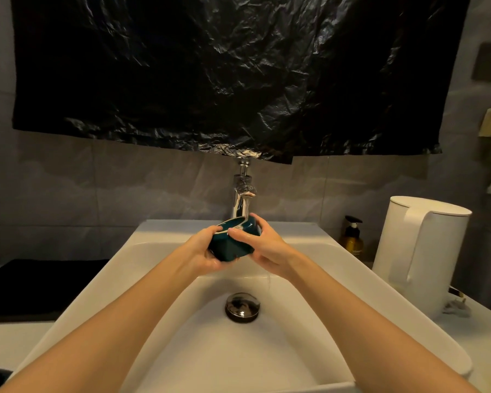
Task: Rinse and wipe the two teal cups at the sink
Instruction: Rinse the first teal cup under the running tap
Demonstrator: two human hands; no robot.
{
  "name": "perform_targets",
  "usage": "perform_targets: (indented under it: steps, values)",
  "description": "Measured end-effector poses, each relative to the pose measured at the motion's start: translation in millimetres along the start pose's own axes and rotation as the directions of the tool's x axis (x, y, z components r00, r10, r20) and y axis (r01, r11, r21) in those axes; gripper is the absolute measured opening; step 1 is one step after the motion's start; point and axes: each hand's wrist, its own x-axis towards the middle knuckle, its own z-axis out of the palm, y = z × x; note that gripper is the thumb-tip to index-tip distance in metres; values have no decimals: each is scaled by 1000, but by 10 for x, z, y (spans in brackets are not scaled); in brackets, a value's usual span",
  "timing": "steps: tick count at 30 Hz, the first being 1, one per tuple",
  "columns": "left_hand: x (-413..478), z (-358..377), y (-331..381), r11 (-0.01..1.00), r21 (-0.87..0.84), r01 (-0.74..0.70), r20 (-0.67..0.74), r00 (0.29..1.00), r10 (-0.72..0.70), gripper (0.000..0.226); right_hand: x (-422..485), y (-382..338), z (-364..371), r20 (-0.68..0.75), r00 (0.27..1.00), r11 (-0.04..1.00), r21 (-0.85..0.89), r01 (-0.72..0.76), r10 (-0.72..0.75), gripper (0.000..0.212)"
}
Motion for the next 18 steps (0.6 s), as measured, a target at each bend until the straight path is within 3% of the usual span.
perform_targets:
  steps: [3,6,10,13,18]
  values:
    - [-5,15,-5,1000,8,-4,36,999,4,35,-13,-45,5,-22,1000,1000,17,5,-5,43]
    - [3,44,-21,998,42,-41,89,995,38,37,12,-59,-9,-98,994,988,148,-36,51,12]
    - [-33,84,-85,949,231,-214,262,953,151,37,35,-49,-4,-327,930,963,257,-84,168,30]
    - [-13,102,-151,875,316,-367,387,892,234,48,-63,-96,-28,-375,886,917,380,-121,272,25]
    - [-18,210,-210,908,218,-357,272,916,295,21,-112,-80,-48,-351,872,870,469,-151,340,23]
